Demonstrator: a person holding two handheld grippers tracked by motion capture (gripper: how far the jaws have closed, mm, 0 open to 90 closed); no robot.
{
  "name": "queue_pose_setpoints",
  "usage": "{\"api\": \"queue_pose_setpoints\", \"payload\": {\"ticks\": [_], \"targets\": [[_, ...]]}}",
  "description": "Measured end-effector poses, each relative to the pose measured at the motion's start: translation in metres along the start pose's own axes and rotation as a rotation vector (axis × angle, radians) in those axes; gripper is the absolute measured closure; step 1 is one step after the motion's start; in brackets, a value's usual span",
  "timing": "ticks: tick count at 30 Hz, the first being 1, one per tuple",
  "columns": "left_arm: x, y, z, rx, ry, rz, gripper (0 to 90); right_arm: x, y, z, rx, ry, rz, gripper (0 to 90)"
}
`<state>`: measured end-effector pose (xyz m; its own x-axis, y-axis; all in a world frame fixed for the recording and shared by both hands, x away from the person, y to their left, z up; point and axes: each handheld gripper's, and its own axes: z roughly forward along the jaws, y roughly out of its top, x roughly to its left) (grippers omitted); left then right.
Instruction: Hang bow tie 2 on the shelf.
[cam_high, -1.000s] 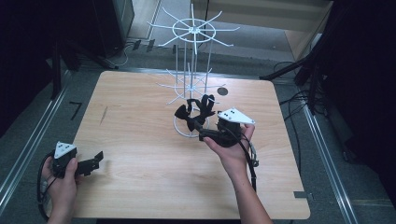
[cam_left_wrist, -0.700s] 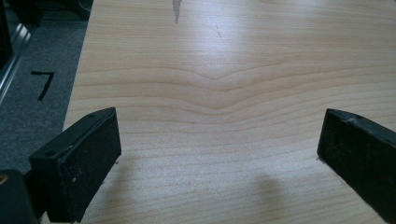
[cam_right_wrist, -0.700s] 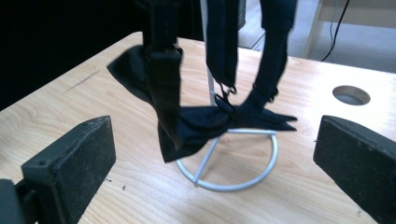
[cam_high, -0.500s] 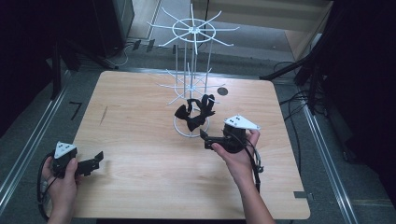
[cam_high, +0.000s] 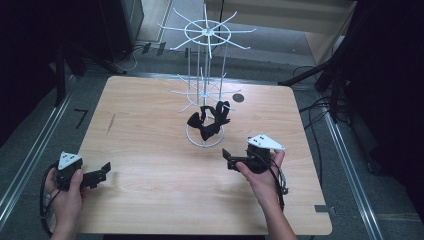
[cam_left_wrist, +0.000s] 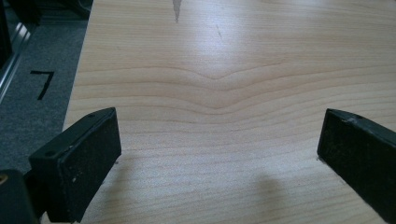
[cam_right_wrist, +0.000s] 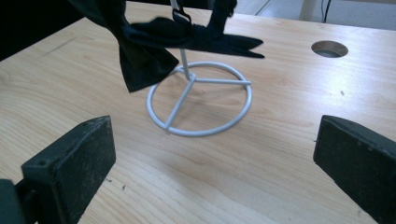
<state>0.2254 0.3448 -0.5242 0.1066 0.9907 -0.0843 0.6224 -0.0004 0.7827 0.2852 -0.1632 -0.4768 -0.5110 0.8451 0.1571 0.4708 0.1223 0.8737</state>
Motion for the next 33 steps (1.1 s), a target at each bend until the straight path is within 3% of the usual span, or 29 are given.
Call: {"api": "queue_pose_setpoints", "payload": {"ticks": [33], "targets": [[0.000,0.000,0.000,-0.004,-0.001,0.001,0.0,-0.037,-0.043,-0.022,0.029,-0.076,0.059,0.0]]}}
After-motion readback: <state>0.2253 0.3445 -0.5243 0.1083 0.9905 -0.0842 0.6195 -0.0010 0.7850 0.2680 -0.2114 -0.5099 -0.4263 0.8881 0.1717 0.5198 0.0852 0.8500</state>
